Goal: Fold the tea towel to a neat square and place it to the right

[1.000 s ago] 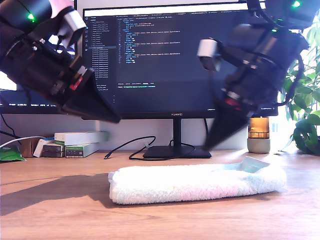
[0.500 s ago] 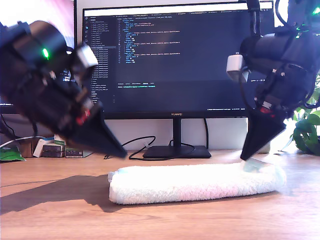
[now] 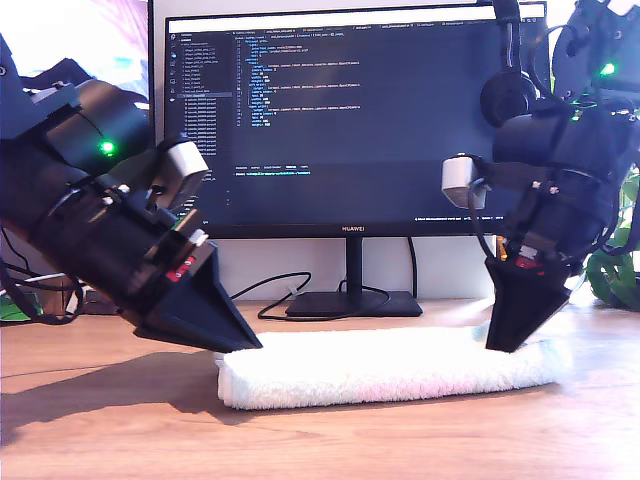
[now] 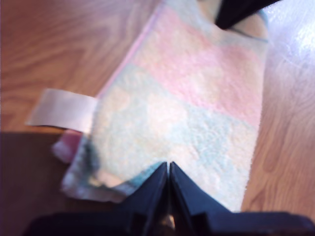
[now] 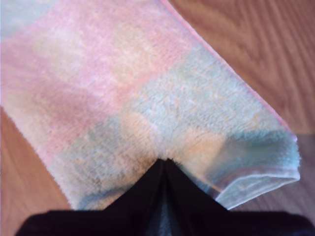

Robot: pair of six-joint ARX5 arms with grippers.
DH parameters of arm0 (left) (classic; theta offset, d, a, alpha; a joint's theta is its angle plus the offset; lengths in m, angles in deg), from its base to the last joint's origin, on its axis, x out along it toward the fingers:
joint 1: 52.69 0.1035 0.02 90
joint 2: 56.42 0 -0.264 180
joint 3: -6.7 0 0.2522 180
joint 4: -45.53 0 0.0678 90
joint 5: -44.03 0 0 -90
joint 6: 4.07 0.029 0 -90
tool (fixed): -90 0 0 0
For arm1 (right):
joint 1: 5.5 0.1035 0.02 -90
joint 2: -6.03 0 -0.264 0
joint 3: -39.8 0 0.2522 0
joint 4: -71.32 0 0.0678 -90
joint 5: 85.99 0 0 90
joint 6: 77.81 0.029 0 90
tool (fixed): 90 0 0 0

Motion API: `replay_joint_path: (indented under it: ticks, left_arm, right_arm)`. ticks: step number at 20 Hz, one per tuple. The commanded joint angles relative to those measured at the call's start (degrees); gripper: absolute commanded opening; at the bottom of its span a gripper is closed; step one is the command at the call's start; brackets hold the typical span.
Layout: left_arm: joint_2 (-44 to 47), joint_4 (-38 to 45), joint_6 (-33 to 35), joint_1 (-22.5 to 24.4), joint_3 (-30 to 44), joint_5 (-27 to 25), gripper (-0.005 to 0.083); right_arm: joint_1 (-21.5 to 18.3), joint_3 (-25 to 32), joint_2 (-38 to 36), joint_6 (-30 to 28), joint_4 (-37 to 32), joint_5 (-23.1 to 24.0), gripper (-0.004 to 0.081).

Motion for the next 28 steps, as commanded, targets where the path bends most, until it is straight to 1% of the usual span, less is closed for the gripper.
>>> replay_joint_path:
  ticks: [1, 2, 4, 7, 9, 12, 14, 16, 20, 22, 23, 25, 28]
  left_arm:
    - [-2.9, 0.1, -1.3, -0.1, 0.0, 0.0, -0.0019]
    - [-3.8, 0.1, -1.4, -0.1, 0.0, -0.2, -0.0019]
    - [-5.3, -0.5, -2.3, -0.1, -0.3, -2.6, -0.0019]
    - [-6.9, -0.9, -3.3, -0.1, -1.3, -7.9, -0.0019]
    - [-7.1, -1.7, -2.8, -0.1, -2.9, -9.7, -0.0019]
    - [-7.2, -3.4, -0.2, -0.2, -5.4, -10.5, -0.0019]
    - [-7.3, -3.3, 0.2, -0.3, -6.2, -10.6, -0.0019]
    - [-7.6, -3.1, 0.3, -0.3, -6.5, -10.5, -0.0019]
    - [-8.9, -1.6, 0.7, -0.9, -6.5, -10.5, -0.0019]
    - [-11.1, -1.8, 1.3, -1.8, -7.2, -10.5, -0.0019]
    - [-12.4, -1.7, 1.9, -2.2, -7.8, -11.1, -0.0019]
    - [-14.1, -1.8, 3.5, -2.4, -9.3, -14.1, -0.0019]
    - [-15.0, -2.9, 4.9, -2.3, -11.8, -15.0, -0.0019]
  right_arm:
    - [0.3, 0.7, 2.3, -0.4, -1.0, 2.0, -0.0011]
    - [0.3, 0.7, 2.3, -0.4, -1.0, 2.3, -0.0011]
    - [0.3, 0.7, 2.3, -0.4, -1.0, 3.3, -0.0011]
    - [0.3, 0.7, 2.3, 0.1, 0.2, 5.3, -0.0011]
    - [0.7, 0.7, 2.3, 0.1, 2.8, 7.4, -0.0011]
    - [1.9, 0.7, 2.3, 0.3, 8.8, 7.5, -0.0011]
    - [4.2, 0.7, 2.3, 0.3, 12.9, 7.5, -0.0011]
    - [7.1, 0.7, 2.3, 0.8, 14.8, 7.5, -0.0011]
    - [14.5, 0.7, 2.3, 3.4, 13.3, 7.3, -0.0011]
    - [17.9, 0.7, 2.3, 4.4, 12.4, 7.3, -0.0011]
    - [19.1, 0.7, 2.3, 4.6, 12.3, 7.3, -0.0011]
    - [21.0, 0.7, 2.3, 4.9, 12.8, 7.3, -0.0011]
    - [22.8, 0.7, 2.3, 6.7, 13.0, 7.0, -0.0011]
